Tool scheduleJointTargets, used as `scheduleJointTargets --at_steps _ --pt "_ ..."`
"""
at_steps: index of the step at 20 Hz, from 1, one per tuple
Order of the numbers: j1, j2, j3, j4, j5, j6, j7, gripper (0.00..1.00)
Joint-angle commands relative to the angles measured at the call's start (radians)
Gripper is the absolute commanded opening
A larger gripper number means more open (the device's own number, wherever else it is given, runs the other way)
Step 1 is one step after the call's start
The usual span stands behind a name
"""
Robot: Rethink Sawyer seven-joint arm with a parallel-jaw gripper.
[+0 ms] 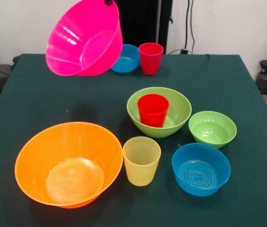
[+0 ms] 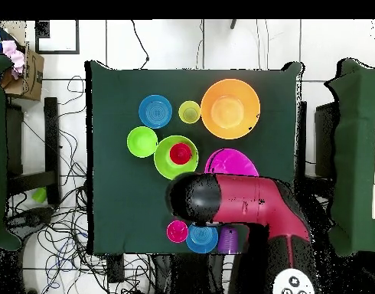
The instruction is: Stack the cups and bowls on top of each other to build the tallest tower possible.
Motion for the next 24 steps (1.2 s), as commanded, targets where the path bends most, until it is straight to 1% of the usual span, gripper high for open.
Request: scheduleJointTargets --at_steps 1,4,6,7,9,14,19,24 --pt "0.086 0.113 0.037 -0.132 0.042 0.045 0.254 0.00" --pt "0.108 0.140 0.035 -0.174 0.046 0.041 0.265 0.00" --pt "0.124 0.156 0.027 -0.204 0.050 0.073 0.282 0.00" --pt "0.137 0.169 0.017 -0.224 0.048 0.090 0.302 0.00" --pt "0.159 0.187 -0.002 -0.246 0.035 0.090 0.332 0.00" --pt "0.190 0.226 -0.013 -0.254 0.044 0.048 0.382 0.00" --pt "0.225 0.256 -0.035 -0.289 0.013 0.055 0.428 0.00" --pt "0.243 0.266 -0.049 -0.287 0.005 0.042 0.452 0.00"
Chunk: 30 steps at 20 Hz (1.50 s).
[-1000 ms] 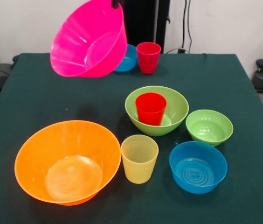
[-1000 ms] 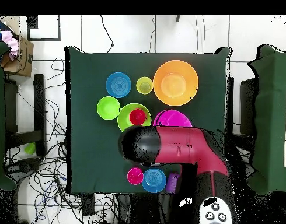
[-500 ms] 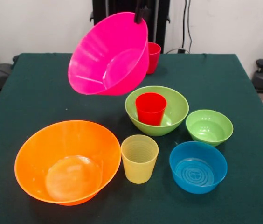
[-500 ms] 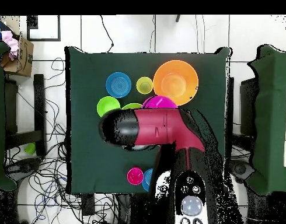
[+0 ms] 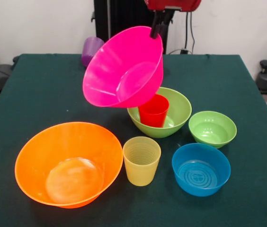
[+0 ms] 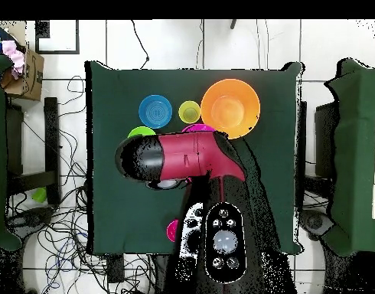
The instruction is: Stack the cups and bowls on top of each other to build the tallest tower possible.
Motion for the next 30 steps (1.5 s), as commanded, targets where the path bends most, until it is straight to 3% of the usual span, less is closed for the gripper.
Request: scheduleJointTargets --at_steps 1,12,16,19,26,30 --pt "0.040 0.069 -0.019 -0.055 -0.032 0.037 0.177 0.00" --pt "0.078 0.097 -0.046 -0.090 -0.012 0.048 0.190 0.00" --pt "0.057 0.057 -0.019 -0.071 0.031 0.070 0.138 0.00" --pt "0.042 0.010 0.009 -0.086 0.079 0.157 0.097 0.00" --pt "0.103 0.045 -0.010 -0.147 0.077 0.197 0.174 0.00" --pt "0.142 0.052 -0.025 -0.130 0.059 0.176 0.201 0.00"
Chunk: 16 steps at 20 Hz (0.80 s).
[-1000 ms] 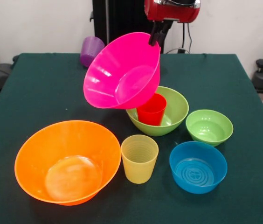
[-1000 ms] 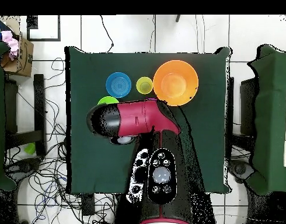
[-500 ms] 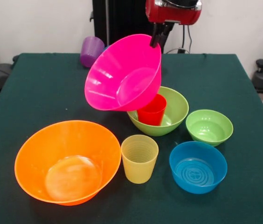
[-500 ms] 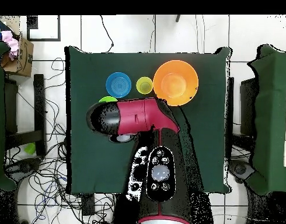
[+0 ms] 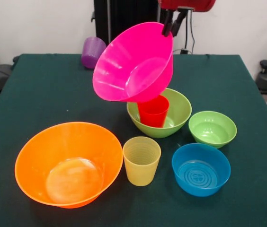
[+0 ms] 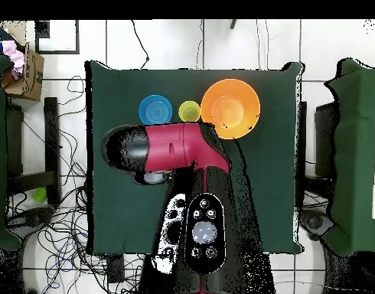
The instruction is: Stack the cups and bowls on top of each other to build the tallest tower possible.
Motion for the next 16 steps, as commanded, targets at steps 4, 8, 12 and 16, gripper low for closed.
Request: scheduleJointTargets --at_steps 4,8,12,16 --pt "0.079 0.051 0.025 -0.011 -0.006 -0.028 0.180 0.00" --pt "0.075 0.087 0.033 0.024 0.017 -0.095 0.195 0.00" --pt "0.082 0.095 0.025 0.042 0.014 -0.133 0.201 0.00" --pt "0.082 0.106 0.017 0.045 0.000 -0.153 0.191 0.00"
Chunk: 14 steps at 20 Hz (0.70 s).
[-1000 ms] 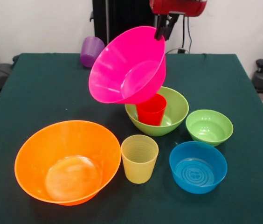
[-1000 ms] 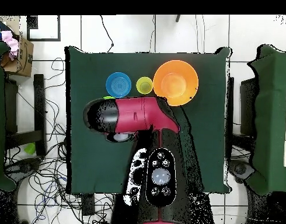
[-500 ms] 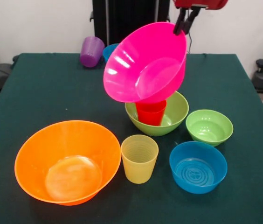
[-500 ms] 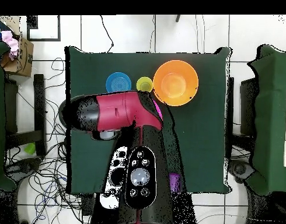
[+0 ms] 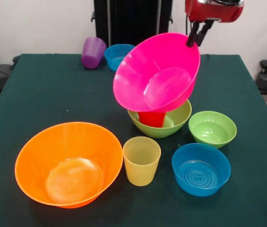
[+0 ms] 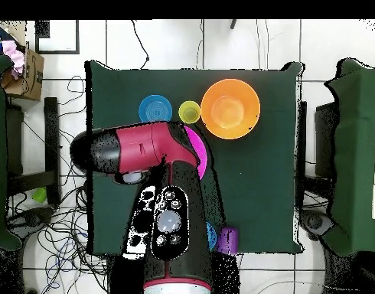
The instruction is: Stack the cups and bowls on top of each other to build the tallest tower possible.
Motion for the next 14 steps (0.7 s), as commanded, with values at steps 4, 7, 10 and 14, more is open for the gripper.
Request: scheduleJointTargets --at_steps 4,7,10,14 --pt "-0.003 0.031 0.005 0.070 -0.021 -0.091 0.135 0.00" --pt "-0.007 0.030 -0.011 0.082 -0.037 -0.112 0.126 0.00" --pt "-0.007 0.027 -0.026 0.092 -0.051 -0.132 0.115 0.00" --pt "-0.024 0.044 -0.025 0.107 -0.040 -0.161 0.097 0.00"
